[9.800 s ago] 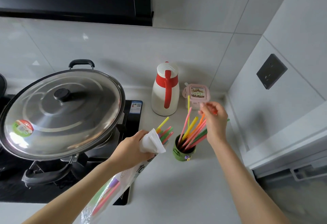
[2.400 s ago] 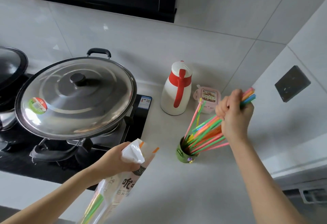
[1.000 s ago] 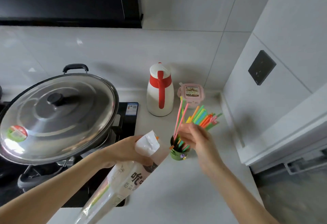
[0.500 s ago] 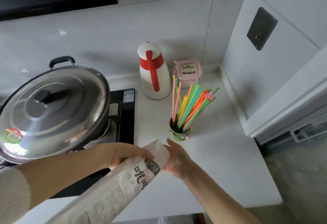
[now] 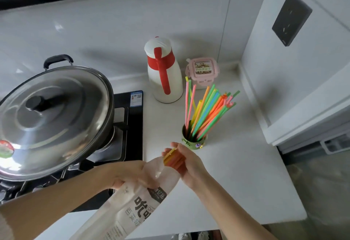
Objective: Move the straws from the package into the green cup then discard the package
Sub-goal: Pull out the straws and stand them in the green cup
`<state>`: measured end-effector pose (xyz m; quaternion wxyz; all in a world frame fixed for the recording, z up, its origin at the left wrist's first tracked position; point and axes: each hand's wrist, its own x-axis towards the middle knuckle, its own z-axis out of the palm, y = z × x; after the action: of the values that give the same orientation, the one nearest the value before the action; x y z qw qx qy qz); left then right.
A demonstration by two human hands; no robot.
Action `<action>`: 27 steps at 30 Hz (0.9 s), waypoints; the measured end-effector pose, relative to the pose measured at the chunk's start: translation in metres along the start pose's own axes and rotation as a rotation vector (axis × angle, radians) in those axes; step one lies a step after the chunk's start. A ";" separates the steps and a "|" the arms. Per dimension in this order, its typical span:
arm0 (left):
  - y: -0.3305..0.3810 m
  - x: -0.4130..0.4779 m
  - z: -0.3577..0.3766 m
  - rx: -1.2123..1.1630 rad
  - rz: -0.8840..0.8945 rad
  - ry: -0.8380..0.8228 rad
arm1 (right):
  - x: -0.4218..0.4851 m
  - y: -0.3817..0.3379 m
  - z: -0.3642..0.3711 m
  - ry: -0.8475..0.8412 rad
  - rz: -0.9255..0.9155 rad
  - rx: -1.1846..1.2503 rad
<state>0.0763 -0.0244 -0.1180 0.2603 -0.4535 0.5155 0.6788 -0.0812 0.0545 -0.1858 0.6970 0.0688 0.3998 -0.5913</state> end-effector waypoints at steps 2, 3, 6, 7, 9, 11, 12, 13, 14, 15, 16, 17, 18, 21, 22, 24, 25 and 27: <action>-0.005 0.000 -0.004 -0.006 0.076 0.059 | -0.007 -0.008 0.008 -0.079 -0.136 -0.074; -0.006 0.000 -0.004 -0.014 0.115 0.084 | -0.010 -0.013 0.013 -0.103 -0.183 -0.092; -0.005 -0.003 -0.003 -0.062 0.218 0.148 | -0.023 -0.022 0.023 -0.162 -0.214 -0.175; -0.004 -0.004 -0.002 -0.075 0.249 0.165 | -0.027 -0.023 0.027 -0.182 -0.202 -0.248; -0.001 -0.007 -0.001 -0.061 0.286 0.192 | -0.033 -0.021 0.033 -0.197 -0.154 -0.370; 0.001 -0.009 0.000 -0.027 0.324 0.195 | -0.034 -0.018 0.035 -0.166 -0.151 -0.418; 0.002 -0.010 0.000 -0.023 0.338 0.190 | -0.035 -0.018 0.037 -0.154 -0.167 -0.425; 0.001 -0.010 0.000 -0.031 0.352 0.183 | -0.036 -0.019 0.039 -0.142 -0.191 -0.427; 0.002 -0.012 0.000 -0.046 0.362 0.174 | -0.037 -0.021 0.041 -0.135 -0.217 -0.419; 0.002 -0.012 0.001 -0.059 0.378 0.162 | -0.039 -0.024 0.043 -0.128 -0.238 -0.411; 0.002 -0.013 0.001 -0.072 0.396 0.146 | -0.040 -0.026 0.046 -0.119 -0.258 -0.406; 0.002 -0.014 0.002 -0.080 0.414 0.134 | -0.041 -0.028 0.048 -0.106 -0.279 -0.412; 0.002 -0.014 0.003 -0.081 0.429 0.126 | -0.042 -0.030 0.051 -0.090 -0.303 -0.417; 0.001 -0.015 0.005 -0.065 0.456 0.138 | -0.046 -0.040 0.057 -0.053 -0.412 -0.405; 0.001 -0.015 0.006 -0.067 0.465 0.142 | -0.046 -0.044 0.059 -0.038 -0.453 -0.407; 0.001 -0.018 0.005 -0.075 0.489 0.148 | -0.049 -0.055 0.062 -0.008 -0.529 -0.416; 0.001 -0.020 0.005 -0.077 0.504 0.154 | -0.050 -0.061 0.064 0.000 -0.569 -0.417; 0.002 -0.023 0.003 -0.067 0.534 0.176 | -0.055 -0.075 0.067 0.000 -0.636 -0.380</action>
<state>0.0842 -0.0190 -0.0969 0.0112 -0.3671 0.6146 0.6981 -0.1144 0.0366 -0.0776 0.4789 -0.1897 0.5037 -0.6935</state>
